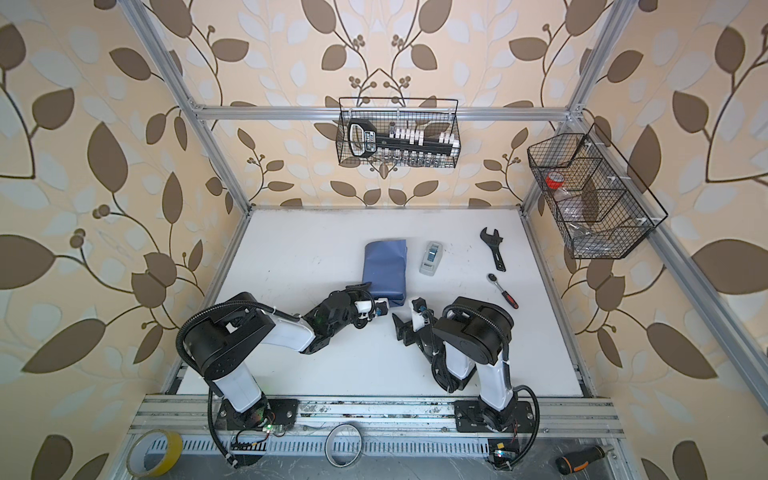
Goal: Wrap the gift box in paper
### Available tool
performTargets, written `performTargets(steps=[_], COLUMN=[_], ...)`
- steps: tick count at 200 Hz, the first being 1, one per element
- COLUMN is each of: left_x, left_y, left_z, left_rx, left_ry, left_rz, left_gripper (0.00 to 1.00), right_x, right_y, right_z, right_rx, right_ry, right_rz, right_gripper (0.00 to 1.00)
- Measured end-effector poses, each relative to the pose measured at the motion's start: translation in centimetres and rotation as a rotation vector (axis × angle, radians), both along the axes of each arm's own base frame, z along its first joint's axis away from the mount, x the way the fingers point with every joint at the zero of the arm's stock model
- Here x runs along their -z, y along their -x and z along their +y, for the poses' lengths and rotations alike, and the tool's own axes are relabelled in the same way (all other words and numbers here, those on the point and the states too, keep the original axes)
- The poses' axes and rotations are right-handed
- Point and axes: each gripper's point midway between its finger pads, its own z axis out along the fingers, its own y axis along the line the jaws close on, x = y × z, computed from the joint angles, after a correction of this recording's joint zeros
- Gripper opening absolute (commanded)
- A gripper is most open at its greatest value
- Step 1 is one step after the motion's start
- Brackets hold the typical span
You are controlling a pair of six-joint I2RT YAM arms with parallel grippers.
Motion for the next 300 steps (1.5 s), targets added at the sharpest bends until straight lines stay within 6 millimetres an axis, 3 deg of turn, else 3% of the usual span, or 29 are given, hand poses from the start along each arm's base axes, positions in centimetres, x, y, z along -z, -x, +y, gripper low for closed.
performTargets(steps=[73,120,165,196,300], left_x=[0.0,0.0,0.2,0.5,-0.8], left_y=[0.0,0.0,0.2,0.3,-1.1], left_z=[0.0,0.0,0.0,0.0,2.3], left_rx=[0.0,0.0,0.004,0.005,-0.05], left_ry=[0.0,0.001,0.002,-0.004,0.041], left_rz=[0.0,0.002,0.014,0.028,0.054], left_gripper=[0.71,0.72,0.84,0.99,0.99], right_x=[0.2,0.7,0.7,0.6,0.4], right_y=[-2.6,-3.3,-3.3,-3.5,-3.7], right_z=[1.1,1.2,1.2,1.2,1.2], right_rx=[-0.006,-0.021,-0.025,-0.022,-0.019], right_ry=[-0.024,-0.027,-0.037,-0.048,-0.06], right_rz=[0.008,0.026,0.033,0.034,0.031], right_gripper=[0.79,0.71,0.65,0.63,0.6])
